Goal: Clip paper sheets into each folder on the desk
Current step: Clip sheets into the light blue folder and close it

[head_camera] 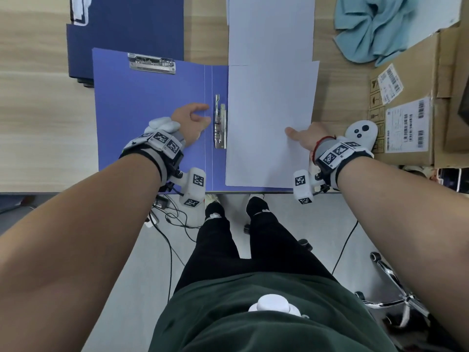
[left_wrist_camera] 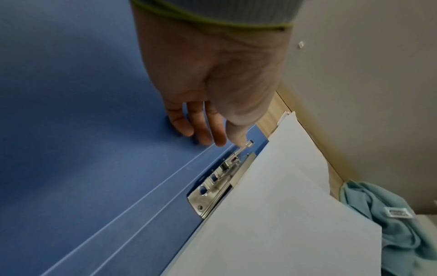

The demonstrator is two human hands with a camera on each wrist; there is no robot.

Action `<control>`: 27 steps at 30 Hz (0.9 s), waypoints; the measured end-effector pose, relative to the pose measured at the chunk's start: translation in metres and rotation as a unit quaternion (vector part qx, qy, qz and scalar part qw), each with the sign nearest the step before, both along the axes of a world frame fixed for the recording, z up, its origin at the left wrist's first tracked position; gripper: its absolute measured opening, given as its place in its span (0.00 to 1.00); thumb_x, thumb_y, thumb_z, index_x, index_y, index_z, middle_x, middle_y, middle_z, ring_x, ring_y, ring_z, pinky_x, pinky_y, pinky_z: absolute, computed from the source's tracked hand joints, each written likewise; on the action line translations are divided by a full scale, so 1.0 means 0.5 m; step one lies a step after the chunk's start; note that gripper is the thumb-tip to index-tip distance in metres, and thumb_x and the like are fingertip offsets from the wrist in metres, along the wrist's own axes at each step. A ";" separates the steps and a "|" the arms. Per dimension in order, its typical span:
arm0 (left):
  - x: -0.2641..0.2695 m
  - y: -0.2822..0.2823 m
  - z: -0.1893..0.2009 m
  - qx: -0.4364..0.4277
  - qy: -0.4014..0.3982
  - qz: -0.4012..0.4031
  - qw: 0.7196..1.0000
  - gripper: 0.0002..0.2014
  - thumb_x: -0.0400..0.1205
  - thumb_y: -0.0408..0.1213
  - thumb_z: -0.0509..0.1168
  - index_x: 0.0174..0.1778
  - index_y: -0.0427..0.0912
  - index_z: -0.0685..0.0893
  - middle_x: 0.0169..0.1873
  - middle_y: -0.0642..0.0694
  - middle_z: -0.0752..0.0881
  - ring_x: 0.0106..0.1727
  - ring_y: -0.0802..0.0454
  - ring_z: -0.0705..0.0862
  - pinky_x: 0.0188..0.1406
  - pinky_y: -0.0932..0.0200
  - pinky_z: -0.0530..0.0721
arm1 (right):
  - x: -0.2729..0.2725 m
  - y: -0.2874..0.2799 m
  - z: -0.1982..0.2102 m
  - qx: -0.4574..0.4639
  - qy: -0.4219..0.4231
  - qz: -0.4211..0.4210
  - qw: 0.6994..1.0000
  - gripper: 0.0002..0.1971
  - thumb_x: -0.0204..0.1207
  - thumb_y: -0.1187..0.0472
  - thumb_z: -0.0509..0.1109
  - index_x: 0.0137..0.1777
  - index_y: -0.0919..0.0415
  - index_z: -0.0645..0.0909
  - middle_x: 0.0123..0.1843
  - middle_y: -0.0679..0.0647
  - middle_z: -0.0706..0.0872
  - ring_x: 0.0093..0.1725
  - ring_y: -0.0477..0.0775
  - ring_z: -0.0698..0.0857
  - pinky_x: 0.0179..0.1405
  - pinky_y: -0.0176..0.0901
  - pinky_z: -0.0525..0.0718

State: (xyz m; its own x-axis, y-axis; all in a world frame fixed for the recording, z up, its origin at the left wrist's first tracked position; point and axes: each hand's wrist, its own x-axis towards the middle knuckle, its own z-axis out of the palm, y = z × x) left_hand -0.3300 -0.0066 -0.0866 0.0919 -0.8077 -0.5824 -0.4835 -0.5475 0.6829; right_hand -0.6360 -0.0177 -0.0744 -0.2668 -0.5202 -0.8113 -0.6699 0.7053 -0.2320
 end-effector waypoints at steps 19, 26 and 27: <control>0.000 -0.001 -0.004 0.073 -0.033 -0.088 0.993 0.28 0.79 0.41 0.74 0.76 0.48 0.74 0.55 0.43 0.88 0.51 0.48 0.84 0.56 0.55 0.81 | 0.045 -0.016 0.019 -0.003 0.026 0.027 0.999 0.41 0.80 0.42 0.69 0.82 0.70 0.61 0.78 0.64 0.73 0.74 0.64 0.76 0.52 0.45 0.71; -0.023 -0.020 0.006 0.082 -0.008 -0.072 0.994 0.30 0.79 0.41 0.74 0.77 0.46 0.73 0.56 0.41 0.88 0.53 0.48 0.85 0.54 0.57 0.79 | 0.052 -0.014 0.024 0.005 0.021 0.012 1.000 0.41 0.80 0.43 0.70 0.82 0.70 0.60 0.77 0.64 0.75 0.71 0.64 0.79 0.49 0.45 0.73; -0.025 -0.022 0.007 0.083 -0.008 -0.071 0.994 0.30 0.79 0.41 0.73 0.77 0.46 0.73 0.56 0.42 0.88 0.53 0.48 0.84 0.53 0.58 0.78 | 0.053 -0.014 0.024 0.006 0.019 0.010 1.000 0.41 0.79 0.43 0.70 0.82 0.70 0.60 0.77 0.64 0.75 0.71 0.64 0.79 0.49 0.45 0.73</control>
State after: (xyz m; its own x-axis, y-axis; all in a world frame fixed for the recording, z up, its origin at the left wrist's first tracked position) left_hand -0.3425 -0.0174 -0.0832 -0.0056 -0.7064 -0.7078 -0.5745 -0.5771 0.5805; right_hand -0.6095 -0.0245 -0.0625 -0.2868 -0.5162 -0.8071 -0.6916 0.6945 -0.1984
